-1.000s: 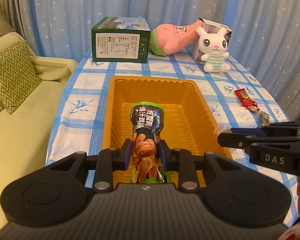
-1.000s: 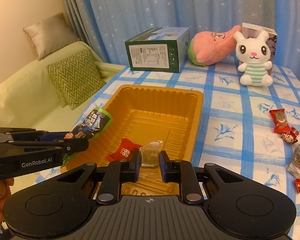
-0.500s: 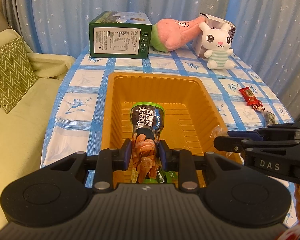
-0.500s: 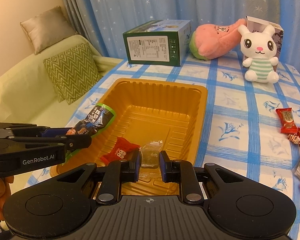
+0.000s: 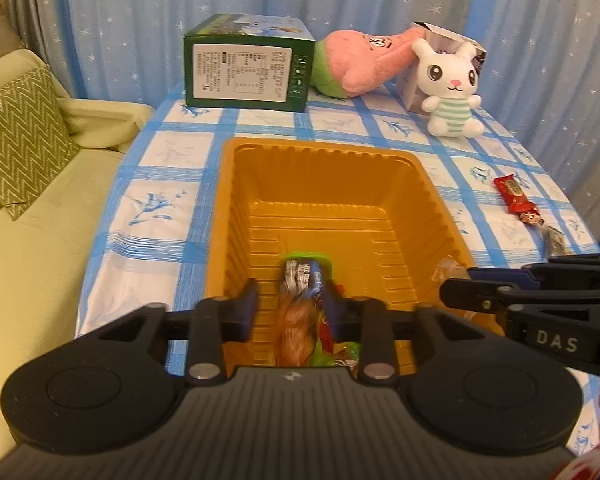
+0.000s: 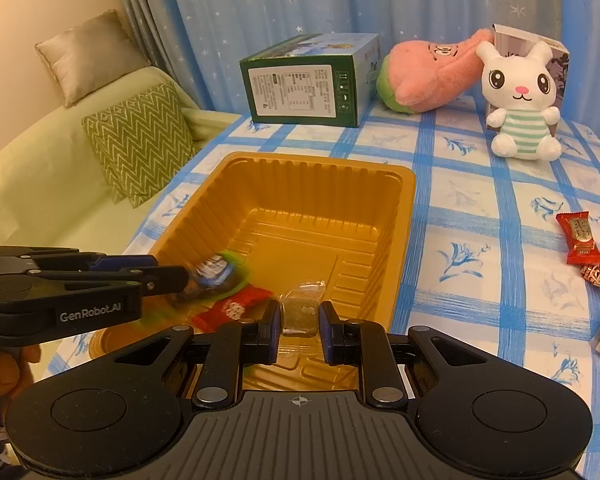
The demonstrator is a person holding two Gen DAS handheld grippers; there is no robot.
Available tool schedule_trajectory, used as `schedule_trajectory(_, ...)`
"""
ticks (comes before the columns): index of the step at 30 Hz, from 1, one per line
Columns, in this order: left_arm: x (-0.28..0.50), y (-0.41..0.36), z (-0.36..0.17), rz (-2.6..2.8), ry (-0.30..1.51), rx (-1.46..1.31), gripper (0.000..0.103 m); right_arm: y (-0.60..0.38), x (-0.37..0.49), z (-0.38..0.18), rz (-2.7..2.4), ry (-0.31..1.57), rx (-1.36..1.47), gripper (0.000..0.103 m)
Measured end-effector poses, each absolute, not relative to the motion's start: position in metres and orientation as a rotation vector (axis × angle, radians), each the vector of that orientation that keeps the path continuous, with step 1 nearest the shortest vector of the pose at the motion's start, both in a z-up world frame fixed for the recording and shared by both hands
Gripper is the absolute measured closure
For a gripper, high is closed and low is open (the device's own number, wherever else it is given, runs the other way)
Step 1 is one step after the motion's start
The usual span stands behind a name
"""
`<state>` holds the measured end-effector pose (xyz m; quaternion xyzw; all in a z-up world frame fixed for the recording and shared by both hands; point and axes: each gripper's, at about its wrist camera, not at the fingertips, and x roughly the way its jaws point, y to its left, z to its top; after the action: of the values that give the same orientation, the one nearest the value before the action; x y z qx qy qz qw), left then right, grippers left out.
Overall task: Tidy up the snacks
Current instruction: 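Open both tools to drop the bag and candy into the tray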
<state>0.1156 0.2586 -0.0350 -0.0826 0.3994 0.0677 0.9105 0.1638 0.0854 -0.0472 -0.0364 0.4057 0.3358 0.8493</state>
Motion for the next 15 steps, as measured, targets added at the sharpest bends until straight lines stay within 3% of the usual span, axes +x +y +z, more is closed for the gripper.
schedule_trajectory(15,0.099,0.260,-0.029,0.157,0.818,-0.170,0.067,0.084,0.163,-0.047,0.719,0.861,-0.053,0.082)
